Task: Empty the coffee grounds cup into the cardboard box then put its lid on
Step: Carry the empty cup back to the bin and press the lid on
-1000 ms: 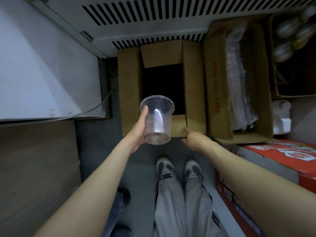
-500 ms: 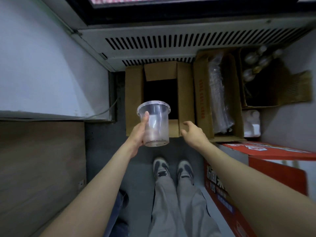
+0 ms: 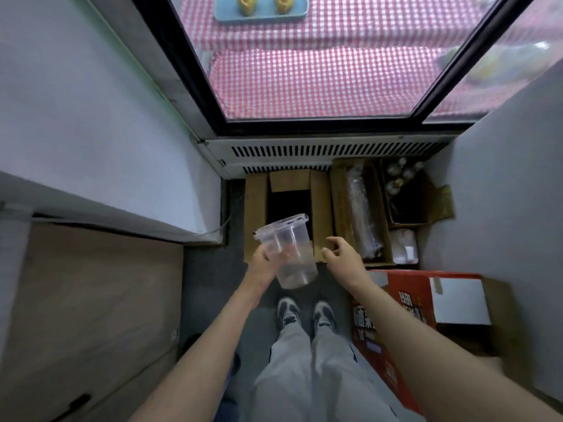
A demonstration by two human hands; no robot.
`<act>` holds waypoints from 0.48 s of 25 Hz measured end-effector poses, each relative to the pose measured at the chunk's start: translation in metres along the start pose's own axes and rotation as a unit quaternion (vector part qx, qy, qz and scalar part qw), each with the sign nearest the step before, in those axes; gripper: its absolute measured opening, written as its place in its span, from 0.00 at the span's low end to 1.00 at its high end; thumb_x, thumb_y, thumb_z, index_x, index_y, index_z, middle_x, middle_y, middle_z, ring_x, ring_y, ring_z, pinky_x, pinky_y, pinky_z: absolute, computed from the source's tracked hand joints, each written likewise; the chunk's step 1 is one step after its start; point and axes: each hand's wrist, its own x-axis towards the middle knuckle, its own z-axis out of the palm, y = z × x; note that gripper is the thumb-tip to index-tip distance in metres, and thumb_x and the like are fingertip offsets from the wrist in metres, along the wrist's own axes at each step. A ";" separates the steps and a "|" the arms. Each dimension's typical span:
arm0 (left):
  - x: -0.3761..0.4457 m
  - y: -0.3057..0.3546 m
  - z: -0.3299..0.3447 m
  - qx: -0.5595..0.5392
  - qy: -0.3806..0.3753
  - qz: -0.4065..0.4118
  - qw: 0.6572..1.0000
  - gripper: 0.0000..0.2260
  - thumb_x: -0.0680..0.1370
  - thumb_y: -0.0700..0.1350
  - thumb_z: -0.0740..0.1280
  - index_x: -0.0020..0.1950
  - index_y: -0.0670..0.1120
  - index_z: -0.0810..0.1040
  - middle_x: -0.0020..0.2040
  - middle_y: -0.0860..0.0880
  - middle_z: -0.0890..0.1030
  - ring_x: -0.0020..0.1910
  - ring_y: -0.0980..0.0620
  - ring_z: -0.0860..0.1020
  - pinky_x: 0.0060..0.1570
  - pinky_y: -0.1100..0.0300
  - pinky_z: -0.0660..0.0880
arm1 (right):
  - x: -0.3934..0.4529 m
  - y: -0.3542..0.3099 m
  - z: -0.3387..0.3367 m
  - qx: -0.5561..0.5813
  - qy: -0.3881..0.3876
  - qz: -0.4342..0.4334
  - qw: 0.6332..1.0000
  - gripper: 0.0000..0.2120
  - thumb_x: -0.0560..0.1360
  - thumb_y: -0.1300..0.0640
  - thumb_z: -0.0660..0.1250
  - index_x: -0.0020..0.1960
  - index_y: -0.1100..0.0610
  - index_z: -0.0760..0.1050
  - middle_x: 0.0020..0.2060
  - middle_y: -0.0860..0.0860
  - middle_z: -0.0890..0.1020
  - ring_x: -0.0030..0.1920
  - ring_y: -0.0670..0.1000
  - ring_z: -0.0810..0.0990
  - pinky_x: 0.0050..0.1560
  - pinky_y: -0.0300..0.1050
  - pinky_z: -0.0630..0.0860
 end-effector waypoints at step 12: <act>-0.116 0.014 0.004 0.104 0.081 0.143 0.981 0.48 0.58 0.59 0.85 0.75 0.53 0.71 0.67 0.55 0.79 0.67 0.56 0.77 0.67 0.54 0.76 | -0.134 -0.011 -0.039 0.025 0.050 -0.033 0.998 0.20 0.81 0.50 0.61 0.72 0.52 0.70 0.57 0.54 0.81 0.56 0.53 0.80 0.57 0.51 0.77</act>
